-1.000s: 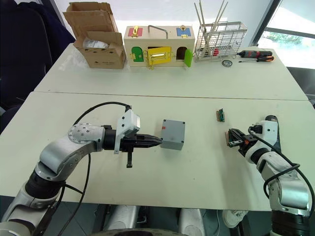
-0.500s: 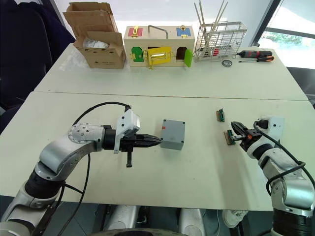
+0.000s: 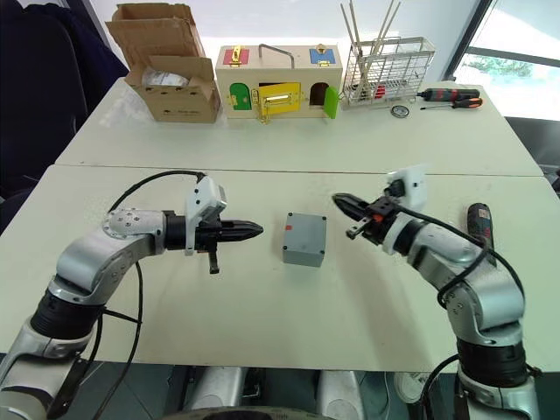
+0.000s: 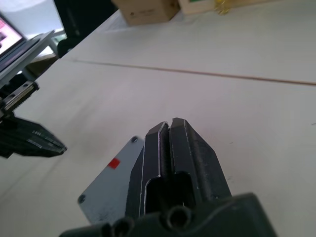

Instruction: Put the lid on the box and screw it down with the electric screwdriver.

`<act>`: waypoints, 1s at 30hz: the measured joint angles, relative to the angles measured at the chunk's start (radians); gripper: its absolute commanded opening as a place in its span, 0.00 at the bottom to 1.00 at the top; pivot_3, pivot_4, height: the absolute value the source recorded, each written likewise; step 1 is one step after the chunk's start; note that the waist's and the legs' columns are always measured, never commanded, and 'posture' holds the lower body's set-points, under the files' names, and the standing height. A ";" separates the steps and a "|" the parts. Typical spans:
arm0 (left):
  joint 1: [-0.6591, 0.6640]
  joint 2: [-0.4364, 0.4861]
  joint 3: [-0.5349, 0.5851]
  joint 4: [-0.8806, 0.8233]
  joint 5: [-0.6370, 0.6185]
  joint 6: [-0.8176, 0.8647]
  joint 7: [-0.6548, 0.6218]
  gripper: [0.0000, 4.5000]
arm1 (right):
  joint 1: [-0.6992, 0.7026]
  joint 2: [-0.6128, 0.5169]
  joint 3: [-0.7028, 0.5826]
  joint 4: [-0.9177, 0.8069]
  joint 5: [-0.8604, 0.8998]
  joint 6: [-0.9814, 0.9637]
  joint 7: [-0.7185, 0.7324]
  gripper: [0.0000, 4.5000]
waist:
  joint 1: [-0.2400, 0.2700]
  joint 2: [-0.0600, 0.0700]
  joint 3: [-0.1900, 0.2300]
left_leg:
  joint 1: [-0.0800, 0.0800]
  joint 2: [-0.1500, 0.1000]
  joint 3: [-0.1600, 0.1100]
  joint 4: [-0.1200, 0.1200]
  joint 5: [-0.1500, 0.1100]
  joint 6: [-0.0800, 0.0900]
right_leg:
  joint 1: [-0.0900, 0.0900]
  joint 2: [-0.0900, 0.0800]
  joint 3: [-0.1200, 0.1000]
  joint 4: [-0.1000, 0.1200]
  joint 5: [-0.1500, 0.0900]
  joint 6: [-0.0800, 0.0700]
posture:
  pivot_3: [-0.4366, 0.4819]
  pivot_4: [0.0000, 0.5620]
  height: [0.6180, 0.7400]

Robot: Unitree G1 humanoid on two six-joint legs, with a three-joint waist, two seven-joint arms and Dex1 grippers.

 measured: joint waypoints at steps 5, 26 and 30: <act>0.011 0.000 0.000 -0.019 -0.003 0.006 0.019 0.00 | 0.000 0.000 0.032 0.031 -0.020 -0.018 0.024 0.01 | -0.007 0.000 0.000 | 0.000 0.000 0.000 0.000 0.000 0.000 | 0.000 0.000 0.000 0.000 0.000 0.000 | 0.48 0.27 0.90; 0.018 -0.004 0.000 -0.041 -0.007 0.010 0.048 0.00 | 0.002 0.009 0.099 0.134 -0.109 -0.112 0.061 0.06 | -0.008 0.000 0.000 | 0.000 0.000 0.000 0.000 0.000 0.000 | 0.000 0.000 0.000 0.000 0.000 0.000 | 0.48 0.27 0.90; 0.018 -0.009 -0.001 -0.041 -0.008 0.010 0.047 0.00 | 0.003 0.003 0.107 0.132 -0.117 -0.115 0.073 0.42 | -0.008 0.000 0.000 | 0.000 0.000 0.000 0.000 0.000 -0.001 | 0.000 0.000 0.000 0.000 0.000 0.000 | 0.48 0.27 0.90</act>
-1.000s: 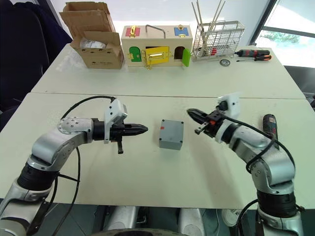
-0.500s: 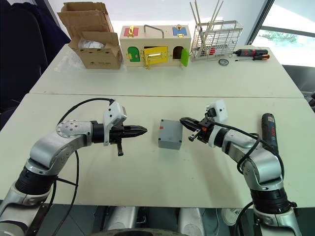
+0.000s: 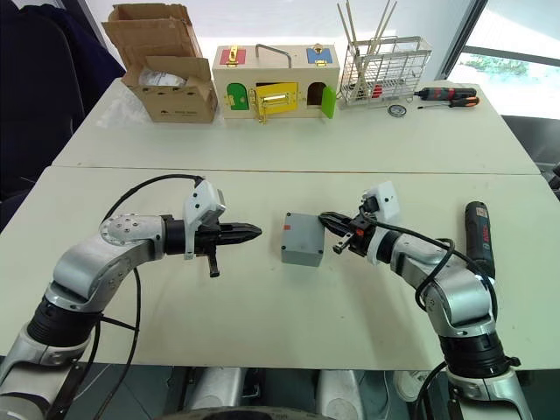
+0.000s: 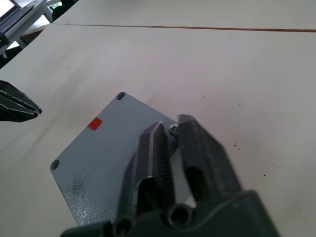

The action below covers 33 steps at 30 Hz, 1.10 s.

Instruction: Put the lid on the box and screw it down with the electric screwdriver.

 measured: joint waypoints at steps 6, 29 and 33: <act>-0.002 -0.030 -0.002 0.000 -0.015 0.000 -0.008 0.00 | 0.001 -0.049 -0.042 -0.029 0.013 0.038 -0.001 0.99 | 0.001 0.000 0.000 | 0.000 0.000 0.000 0.000 0.000 0.000 | 0.000 0.000 0.000 0.000 0.000 0.000 | 0.48 0.27 0.90; -0.069 -0.187 -0.273 -0.120 0.009 -0.079 -0.074 0.00 | -0.229 -0.875 0.070 0.572 0.065 0.681 0.376 0.99 | -0.002 0.005 -0.001 | 0.001 0.000 0.003 0.000 -0.004 0.007 | -0.002 -0.001 0.003 0.000 0.000 0.000 | 0.48 0.27 0.90; -0.038 -0.206 -0.280 -0.130 0.016 -0.077 -0.032 0.00 | -0.348 -0.830 0.182 0.692 0.011 0.703 0.416 0.99 | 0.000 0.005 -0.001 | 0.000 0.001 0.003 0.002 -0.004 0.007 | -0.001 -0.002 0.003 -0.001 -0.001 -0.001 | 0.48 0.27 0.90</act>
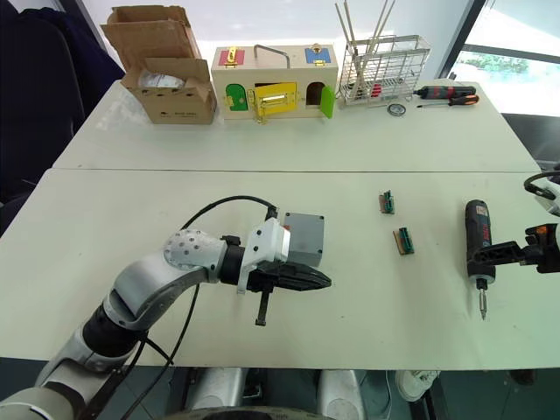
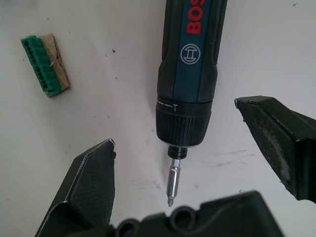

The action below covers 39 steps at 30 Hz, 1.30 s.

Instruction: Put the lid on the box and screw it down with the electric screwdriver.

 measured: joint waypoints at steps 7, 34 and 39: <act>0.019 -0.019 -0.006 -0.003 0.036 -0.003 0.052 0.00 | -0.218 0.151 0.143 0.269 -0.124 0.004 0.025 0.99 | -0.002 0.001 0.000 | -0.001 -0.002 0.001 0.000 0.003 -0.005 | 0.000 0.000 0.001 -0.001 0.001 0.001 | 0.48 0.27 0.90; 0.022 0.012 0.098 0.107 0.060 -0.011 0.081 0.00 | -0.493 0.265 0.202 0.551 -0.535 -0.269 0.340 0.42 | -0.004 0.020 0.004 | -0.001 -0.003 0.002 -0.001 0.004 -0.007 | -0.003 0.000 0.000 0.002 0.001 0.002 | 0.48 0.27 0.90; -0.008 0.031 0.171 0.189 0.042 -0.024 0.045 0.00 | -0.455 0.226 -0.213 0.179 -0.371 -0.047 0.225 0.42 | 0.001 0.020 0.005 | -0.002 -0.001 0.001 -0.003 0.004 -0.008 | -0.003 0.002 -0.004 0.002 0.001 0.001 | 0.48 0.27 0.90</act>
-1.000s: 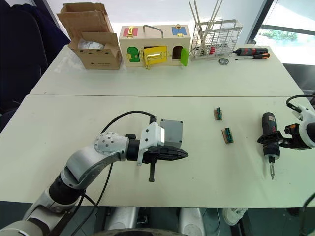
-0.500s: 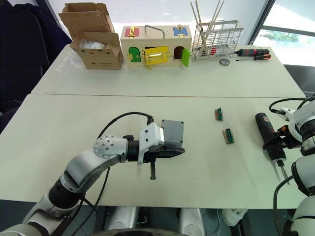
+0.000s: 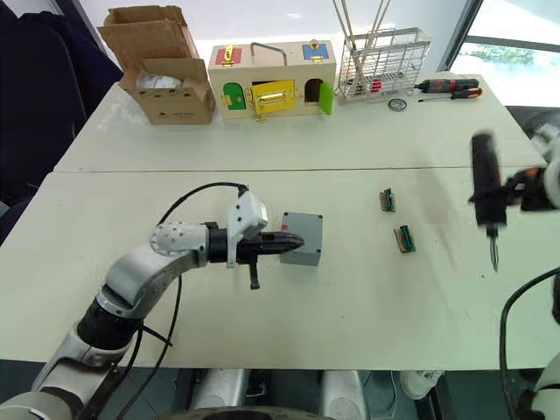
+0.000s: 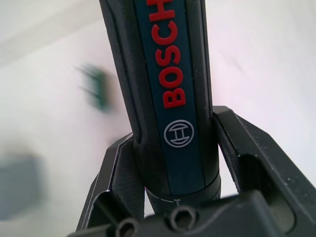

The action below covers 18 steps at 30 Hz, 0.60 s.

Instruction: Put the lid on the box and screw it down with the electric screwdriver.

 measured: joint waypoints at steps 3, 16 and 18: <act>-0.010 0.016 0.030 0.045 -0.004 -0.008 -0.018 0.00 | 0.120 0.200 -0.343 -0.332 0.089 0.152 -0.075 0.42 | -0.005 -0.002 0.000 | 0.001 0.001 -0.001 0.002 0.001 -0.001 | 0.001 -0.001 0.001 0.001 0.001 0.000 | 0.48 0.27 0.90; -0.131 0.006 0.011 0.178 0.024 -0.041 -0.082 0.00 | 0.471 1.069 -0.603 -1.092 0.263 -0.188 -0.510 0.42 | 0.019 -0.003 0.000 | 0.001 -0.006 -0.002 0.003 0.003 -0.003 | 0.002 -0.003 0.002 0.009 0.000 0.001 | 0.48 0.27 0.90; -0.144 -0.008 -0.012 0.201 0.038 -0.047 -0.093 0.00 | 0.546 1.070 -0.533 -1.085 0.261 -0.281 -0.533 0.42 | 0.012 -0.003 0.000 | 0.001 -0.006 -0.003 0.002 0.003 -0.004 | 0.001 -0.002 0.001 0.010 -0.001 0.002 | 0.48 0.27 0.90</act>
